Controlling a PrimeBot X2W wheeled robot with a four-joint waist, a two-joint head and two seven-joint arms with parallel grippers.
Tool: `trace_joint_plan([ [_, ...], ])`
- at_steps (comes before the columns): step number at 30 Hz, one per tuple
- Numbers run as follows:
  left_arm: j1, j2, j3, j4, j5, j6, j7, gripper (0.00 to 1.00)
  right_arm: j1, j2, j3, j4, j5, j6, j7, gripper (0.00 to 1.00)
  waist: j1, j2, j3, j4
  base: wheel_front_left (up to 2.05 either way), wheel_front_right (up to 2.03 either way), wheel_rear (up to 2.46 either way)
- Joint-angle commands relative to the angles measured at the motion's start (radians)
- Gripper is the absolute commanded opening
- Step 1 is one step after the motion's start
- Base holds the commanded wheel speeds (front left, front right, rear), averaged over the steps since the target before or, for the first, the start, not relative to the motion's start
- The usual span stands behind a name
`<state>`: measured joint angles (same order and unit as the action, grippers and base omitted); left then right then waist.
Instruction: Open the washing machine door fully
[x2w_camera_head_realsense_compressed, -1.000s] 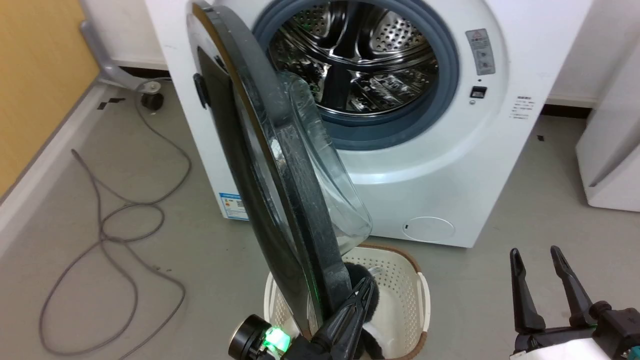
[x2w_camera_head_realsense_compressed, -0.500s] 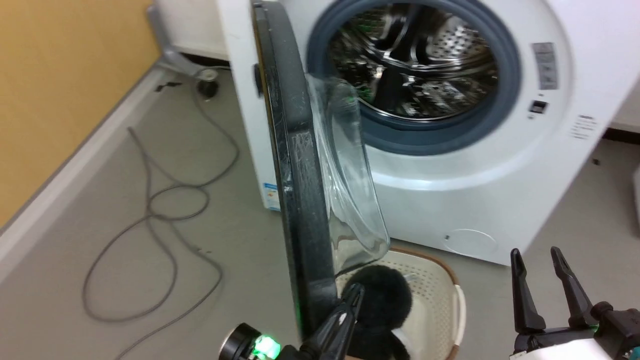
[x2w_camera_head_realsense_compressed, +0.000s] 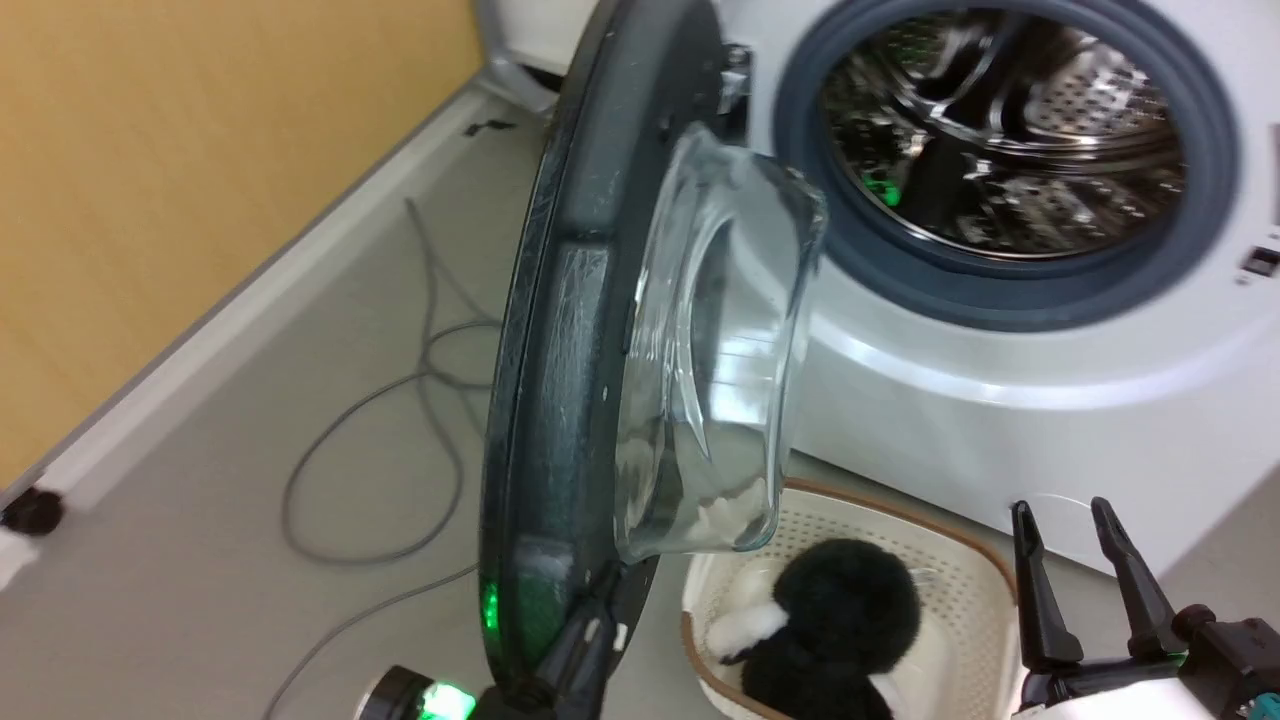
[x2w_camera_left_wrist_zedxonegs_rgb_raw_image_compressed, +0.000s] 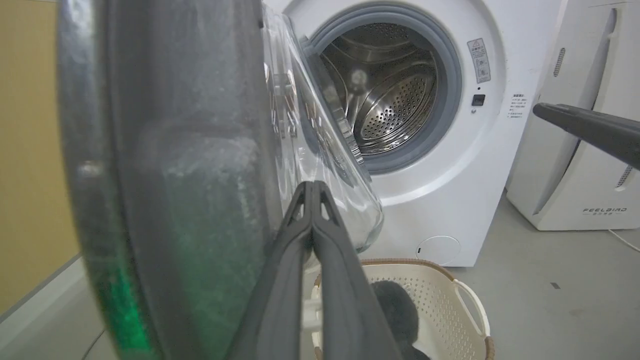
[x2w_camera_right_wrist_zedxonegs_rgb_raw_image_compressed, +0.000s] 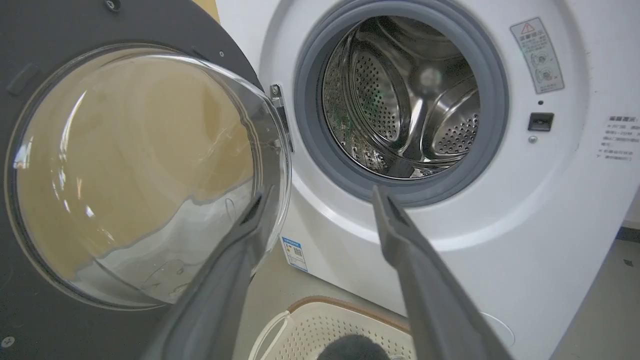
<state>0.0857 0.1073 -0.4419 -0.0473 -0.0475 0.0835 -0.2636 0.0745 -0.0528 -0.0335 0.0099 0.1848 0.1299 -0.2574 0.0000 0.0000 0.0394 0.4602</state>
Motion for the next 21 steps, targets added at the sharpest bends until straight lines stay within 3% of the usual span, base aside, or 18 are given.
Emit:
trace_joint_plan([
  [1, -0.004, 0.005, 0.013, -0.003, -0.003, 0.004, 0.002, 0.00, 0.001, 0.003, 0.000, 0.004, -0.001, 0.001, -0.004, 1.00, 0.0000, 0.0000, 0.009, 0.032, 0.00, 0.00, 0.00],
  [8, -0.042, 0.023, 0.109, 0.003, -0.030, 0.015, 0.002, 0.00, -0.020, 0.003, 0.013, 0.010, -0.004, 0.001, -0.004, 1.00, 0.0000, 0.0000, 0.018, 0.052, 0.00, 0.00, 0.00],
  [21, -0.162, 0.036, 0.371, 0.123, -0.120, 0.011, 0.002, 0.00, -0.045, 0.003, 0.007, 0.013, -0.034, 0.001, -0.004, 1.00, 0.0000, 0.0000, 0.081, -0.003, 0.00, 0.00, 0.00],
])
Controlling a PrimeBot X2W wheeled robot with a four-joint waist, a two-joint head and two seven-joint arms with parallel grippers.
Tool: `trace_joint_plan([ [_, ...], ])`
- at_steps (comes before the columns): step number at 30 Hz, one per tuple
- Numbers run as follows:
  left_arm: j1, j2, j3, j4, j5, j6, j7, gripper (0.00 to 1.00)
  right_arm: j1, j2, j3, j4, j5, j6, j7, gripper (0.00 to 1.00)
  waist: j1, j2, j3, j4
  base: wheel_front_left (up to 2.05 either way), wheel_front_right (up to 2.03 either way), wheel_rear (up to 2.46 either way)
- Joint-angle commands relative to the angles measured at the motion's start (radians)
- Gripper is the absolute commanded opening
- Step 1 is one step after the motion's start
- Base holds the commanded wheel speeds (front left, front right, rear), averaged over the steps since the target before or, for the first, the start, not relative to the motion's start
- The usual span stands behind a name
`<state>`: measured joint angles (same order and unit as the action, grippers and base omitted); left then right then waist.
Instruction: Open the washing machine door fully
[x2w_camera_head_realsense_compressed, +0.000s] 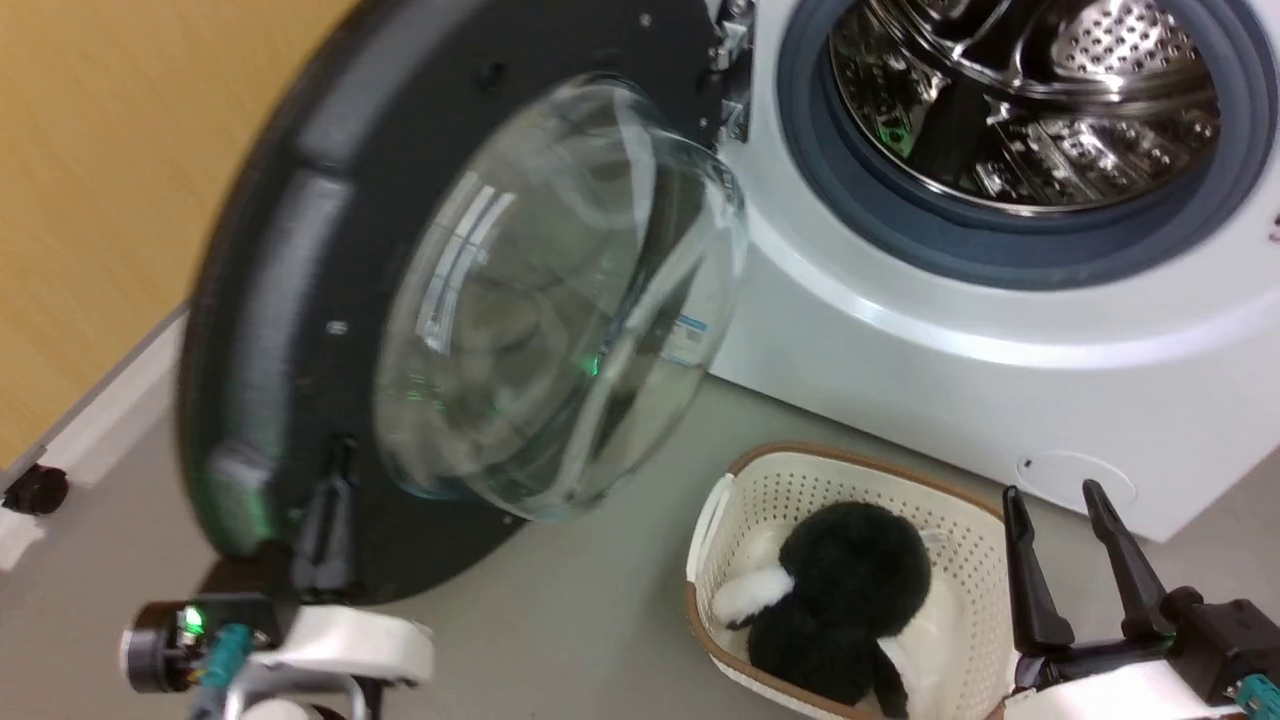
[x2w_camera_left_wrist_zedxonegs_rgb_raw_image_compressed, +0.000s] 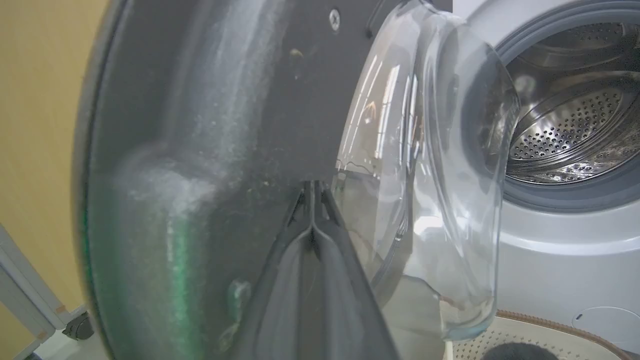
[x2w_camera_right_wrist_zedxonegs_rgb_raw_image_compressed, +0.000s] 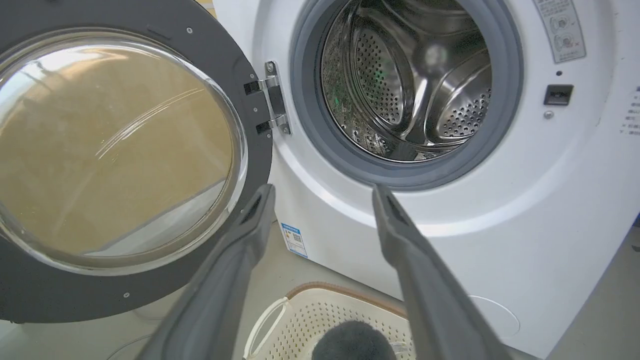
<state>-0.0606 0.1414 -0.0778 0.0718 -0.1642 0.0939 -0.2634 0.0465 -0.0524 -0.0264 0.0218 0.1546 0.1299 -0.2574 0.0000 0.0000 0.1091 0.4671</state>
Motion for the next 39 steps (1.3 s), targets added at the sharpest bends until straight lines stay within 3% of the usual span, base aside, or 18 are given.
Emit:
trace_joint_plan([
  [1, -0.026, 0.000, 0.024, 0.018, -0.007, -0.001, 0.002, 0.00, -0.021, 0.002, 0.000, 0.001, -0.007, 0.001, -0.004, 1.00, 0.0000, 0.0000, 0.018, -0.015, 0.00, 0.00, 0.00],
  [11, -0.145, -0.012, 0.222, 0.113, -0.033, -0.009, 0.002, 0.00, -0.066, 0.002, -0.006, -0.009, -0.041, 0.001, -0.004, 1.00, 0.0000, 0.0000, 0.108, -0.066, 0.00, 0.00, 0.00],
  [19, -0.233, 0.010, 0.378, 0.196, -0.033, -0.032, 0.002, 0.00, -0.096, 0.002, -0.008, -0.014, -0.054, 0.001, -0.004, 1.00, 0.0000, 0.0000, 0.158, -0.093, 0.00, 0.00, 0.00],
  [29, -0.339, 0.065, 0.528, 0.325, -0.047, -0.062, 0.002, 0.00, -0.132, 0.002, -0.002, -0.014, -0.063, 0.001, -0.004, 1.00, 0.0000, 0.0000, 0.211, -0.128, 0.00, 0.00, 0.00],
  [39, -0.466, 0.141, 0.603, 0.481, -0.048, -0.103, 0.002, 0.00, -0.159, 0.002, -0.011, -0.017, -0.078, 0.001, -0.004, 1.00, 0.0000, 0.0000, 0.261, -0.160, 0.00, 0.00, 0.00],
])
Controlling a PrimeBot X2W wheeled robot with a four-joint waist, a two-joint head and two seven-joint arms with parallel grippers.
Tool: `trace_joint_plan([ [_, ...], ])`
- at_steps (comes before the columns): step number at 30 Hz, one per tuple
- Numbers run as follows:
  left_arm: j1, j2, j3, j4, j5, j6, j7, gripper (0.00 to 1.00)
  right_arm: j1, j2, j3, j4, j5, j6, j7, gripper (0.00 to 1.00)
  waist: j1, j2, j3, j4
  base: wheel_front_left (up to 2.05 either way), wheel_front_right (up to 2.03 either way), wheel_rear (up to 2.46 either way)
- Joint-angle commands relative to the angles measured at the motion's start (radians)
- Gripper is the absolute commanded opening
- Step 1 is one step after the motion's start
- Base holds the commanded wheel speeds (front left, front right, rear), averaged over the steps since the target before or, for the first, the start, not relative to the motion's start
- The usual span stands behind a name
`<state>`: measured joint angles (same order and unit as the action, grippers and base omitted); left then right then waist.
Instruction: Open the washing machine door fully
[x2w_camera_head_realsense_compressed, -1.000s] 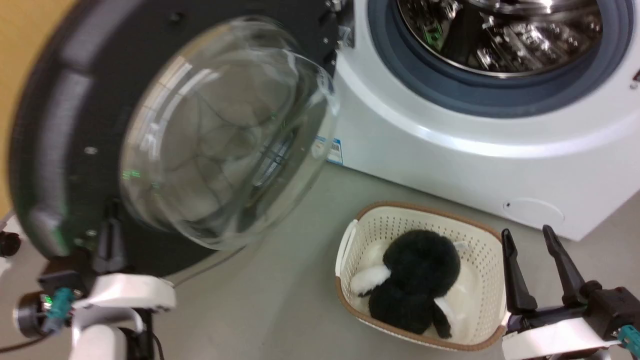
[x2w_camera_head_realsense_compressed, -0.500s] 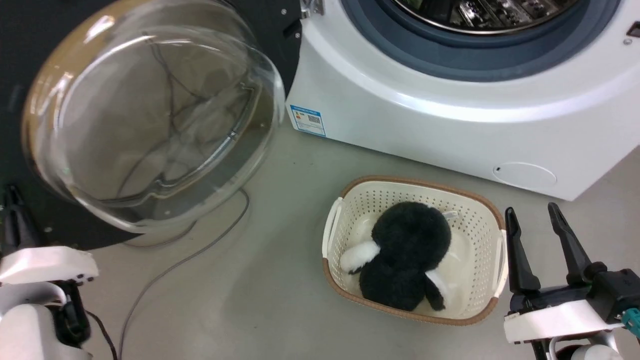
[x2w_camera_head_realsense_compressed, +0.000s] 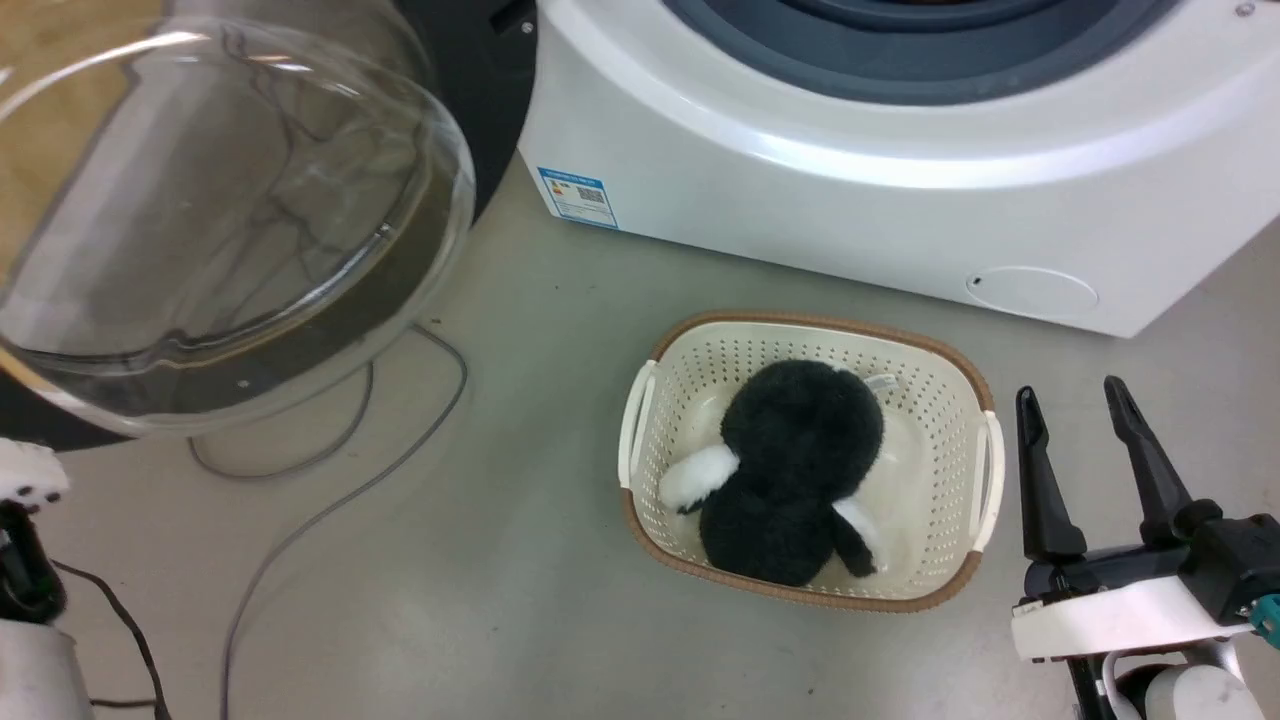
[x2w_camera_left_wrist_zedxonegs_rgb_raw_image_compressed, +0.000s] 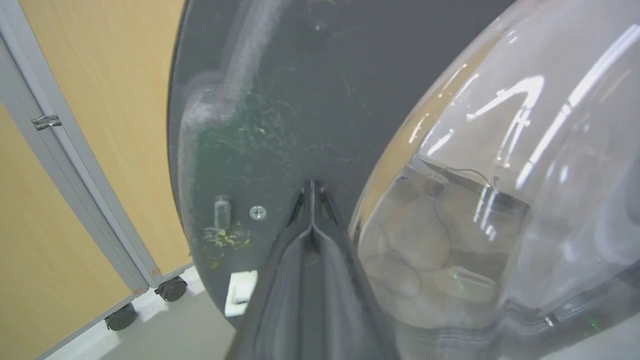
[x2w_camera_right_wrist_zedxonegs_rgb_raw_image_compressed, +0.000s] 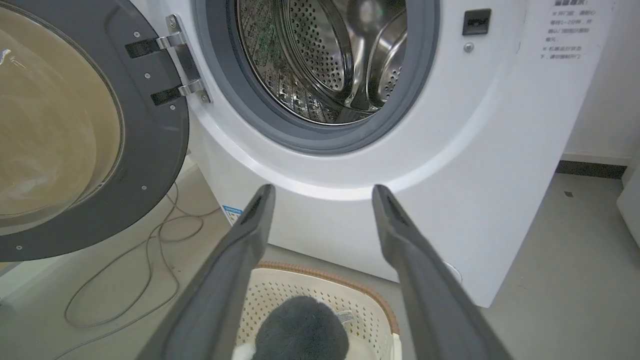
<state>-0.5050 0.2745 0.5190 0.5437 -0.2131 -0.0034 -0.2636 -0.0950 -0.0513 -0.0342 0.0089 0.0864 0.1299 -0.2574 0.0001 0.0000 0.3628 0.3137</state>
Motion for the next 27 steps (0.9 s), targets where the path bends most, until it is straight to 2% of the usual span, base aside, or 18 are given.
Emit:
trace_joint_plan([
  [1, -0.031, 0.013, 0.013, 0.021, 0.001, -0.008, 0.002, 0.00, -0.020, 0.001, -0.005, -0.004, -0.011, 0.001, -0.004, 1.00, -0.0001, 0.0000, 0.011, -0.008, 0.00, 0.00, 0.00],
  [6, -0.063, 0.030, 0.034, 0.056, 0.018, -0.017, 0.002, 0.00, -0.025, 0.001, -0.012, -0.007, -0.016, 0.001, -0.004, 1.00, -0.0001, 0.0000, 0.024, -0.016, 0.00, 0.00, 0.00],
  [13, -0.063, 0.011, 0.040, 0.050, 0.053, -0.031, 0.002, 0.00, -0.018, 0.001, -0.017, 0.004, -0.011, 0.001, -0.004, 1.00, -0.0001, 0.0000, 0.002, -0.016, 0.00, 0.00, 0.00],
  [27, 0.093, -0.077, 0.041, -0.146, 0.126, -0.077, 0.002, 0.00, 0.033, 0.001, -0.027, 0.012, 0.038, 0.001, -0.004, 1.00, -0.0001, 0.0000, -0.161, -0.033, 0.00, 0.00, 0.00],
])
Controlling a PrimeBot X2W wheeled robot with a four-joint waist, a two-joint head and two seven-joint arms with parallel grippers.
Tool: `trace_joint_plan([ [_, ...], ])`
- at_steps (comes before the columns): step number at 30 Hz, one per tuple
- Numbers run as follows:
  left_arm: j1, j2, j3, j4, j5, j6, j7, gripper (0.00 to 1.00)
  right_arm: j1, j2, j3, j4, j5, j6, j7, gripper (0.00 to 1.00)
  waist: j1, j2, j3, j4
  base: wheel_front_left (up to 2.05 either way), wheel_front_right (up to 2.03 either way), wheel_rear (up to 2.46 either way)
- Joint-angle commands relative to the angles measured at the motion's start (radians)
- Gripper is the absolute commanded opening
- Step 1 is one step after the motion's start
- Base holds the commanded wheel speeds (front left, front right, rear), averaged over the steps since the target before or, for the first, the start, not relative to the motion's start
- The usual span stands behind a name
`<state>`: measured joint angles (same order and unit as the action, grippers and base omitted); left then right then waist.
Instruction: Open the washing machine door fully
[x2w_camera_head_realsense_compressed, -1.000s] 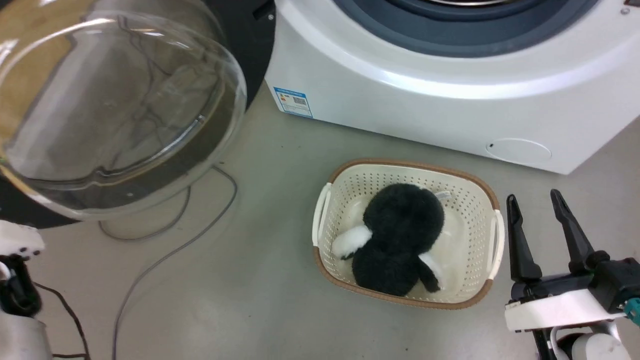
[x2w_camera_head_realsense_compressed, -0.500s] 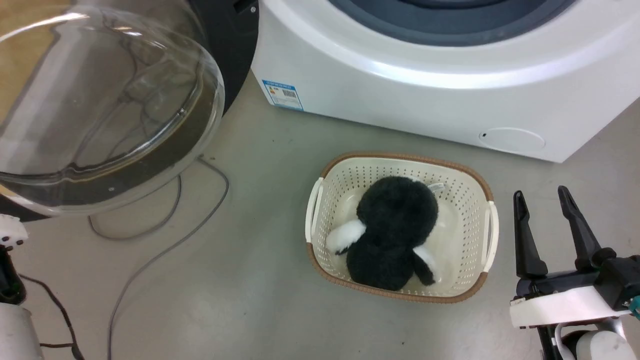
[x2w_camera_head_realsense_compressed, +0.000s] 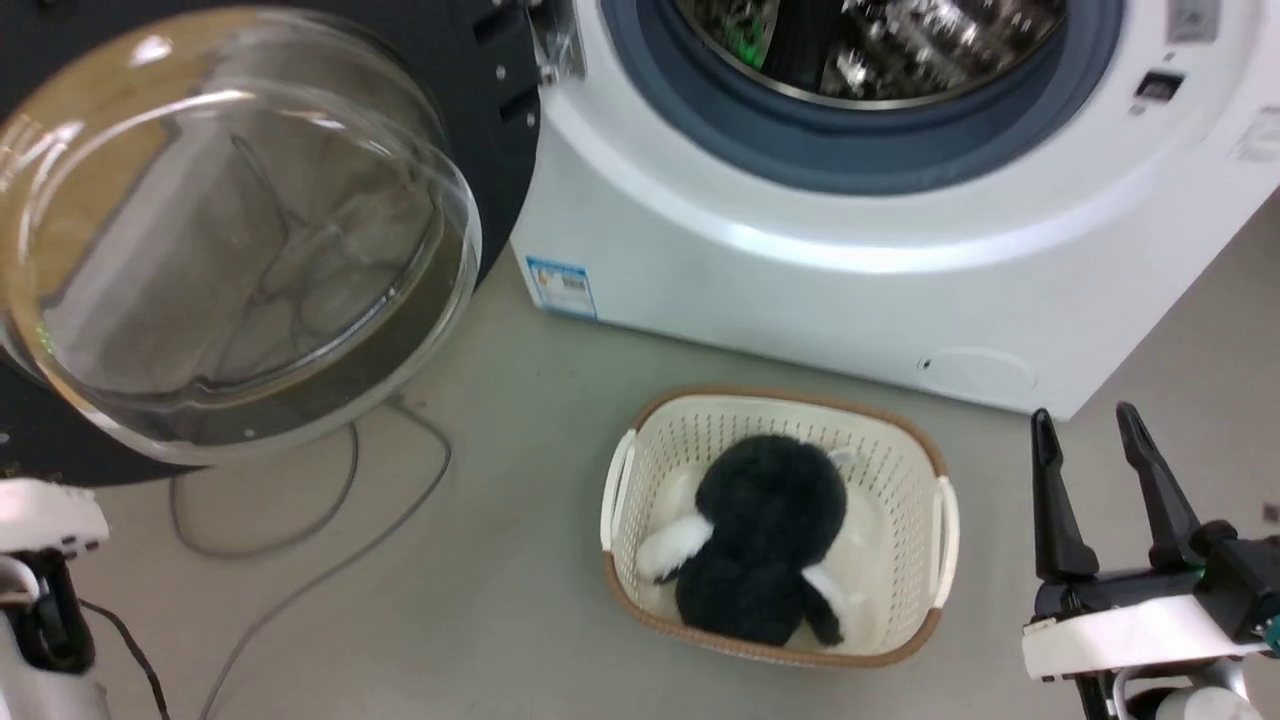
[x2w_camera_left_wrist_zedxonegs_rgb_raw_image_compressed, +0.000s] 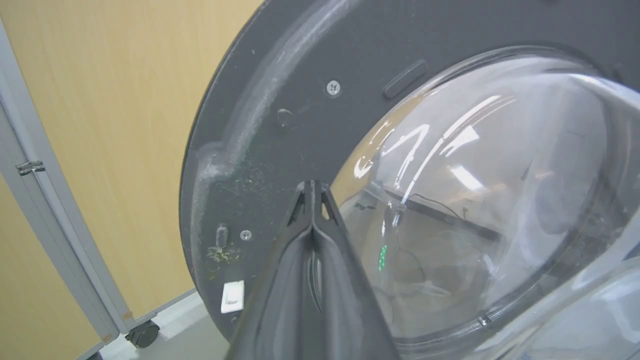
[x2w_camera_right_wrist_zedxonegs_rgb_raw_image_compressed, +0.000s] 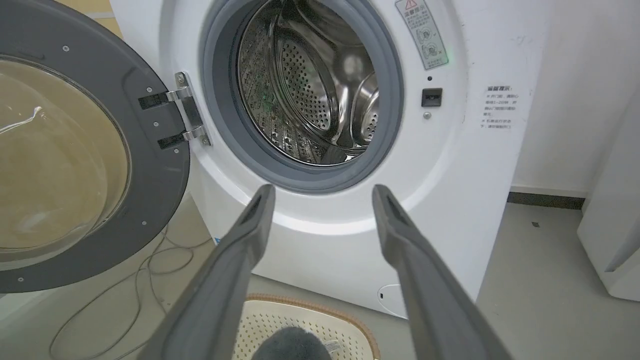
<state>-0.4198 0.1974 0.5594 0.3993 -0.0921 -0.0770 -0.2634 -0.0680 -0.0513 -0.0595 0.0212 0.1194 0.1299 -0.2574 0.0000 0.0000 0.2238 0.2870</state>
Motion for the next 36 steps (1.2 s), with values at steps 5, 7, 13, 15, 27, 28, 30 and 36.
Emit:
trace_joint_plan([
  [5, 0.080, -0.046, -0.020, -0.114, 0.027, -0.019, 0.002, 0.00, 0.025, 0.001, -0.012, -0.008, 0.009, 0.001, -0.004, 1.00, 0.0000, 0.0000, -0.066, -0.025, 0.00, 0.00, 0.00],
  [7, 0.110, -0.071, -0.026, -0.165, 0.033, -0.019, 0.002, 0.00, 0.031, 0.001, -0.015, -0.012, 0.007, 0.001, -0.004, 1.00, 0.0000, 0.0000, -0.077, -0.035, 0.00, 0.00, 0.00],
  [13, 0.233, -0.132, -0.114, -0.318, 0.058, -0.024, 0.002, 1.00, 0.057, 0.001, -0.025, -0.029, 0.006, 0.001, -0.004, 1.00, 0.0000, 0.0000, -0.119, -0.076, 0.00, 0.00, 0.00],
  [15, 0.246, -0.136, -0.130, -0.333, 0.054, -0.025, 0.002, 1.00, 0.062, 0.001, -0.027, -0.031, 0.007, 0.001, -0.004, 1.00, 0.0000, 0.0000, -0.125, -0.081, 0.00, 0.00, 0.00],
  [27, 0.352, -0.147, -0.315, -0.364, 0.029, -0.033, 0.002, 1.00, 0.104, 0.001, -0.023, -0.037, 0.019, 0.001, -0.004, 1.00, 0.0000, 0.0000, -0.170, -0.153, 0.00, 0.00, 0.00],
  [28, 0.356, -0.147, -0.325, -0.365, 0.025, -0.034, 0.002, 1.00, 0.106, 0.001, -0.021, -0.038, 0.020, 0.001, -0.004, 1.00, 0.0000, 0.0000, -0.173, -0.161, 0.00, 0.00, 0.00],
  [30, 0.370, -0.147, -0.348, -0.364, 0.015, -0.035, 0.002, 1.00, 0.109, 0.001, -0.016, -0.039, 0.021, 0.001, -0.004, 1.00, 0.0000, 0.0000, -0.177, -0.179, 0.00, 0.00, 0.00],
  [36, 0.414, -0.147, -0.395, -0.334, -0.003, -0.041, 0.002, 1.00, 0.120, 0.001, -0.003, -0.041, 0.015, 0.001, -0.004, 1.00, 0.0000, 0.0000, -0.197, -0.235, 0.00, 0.00, 0.00],
])
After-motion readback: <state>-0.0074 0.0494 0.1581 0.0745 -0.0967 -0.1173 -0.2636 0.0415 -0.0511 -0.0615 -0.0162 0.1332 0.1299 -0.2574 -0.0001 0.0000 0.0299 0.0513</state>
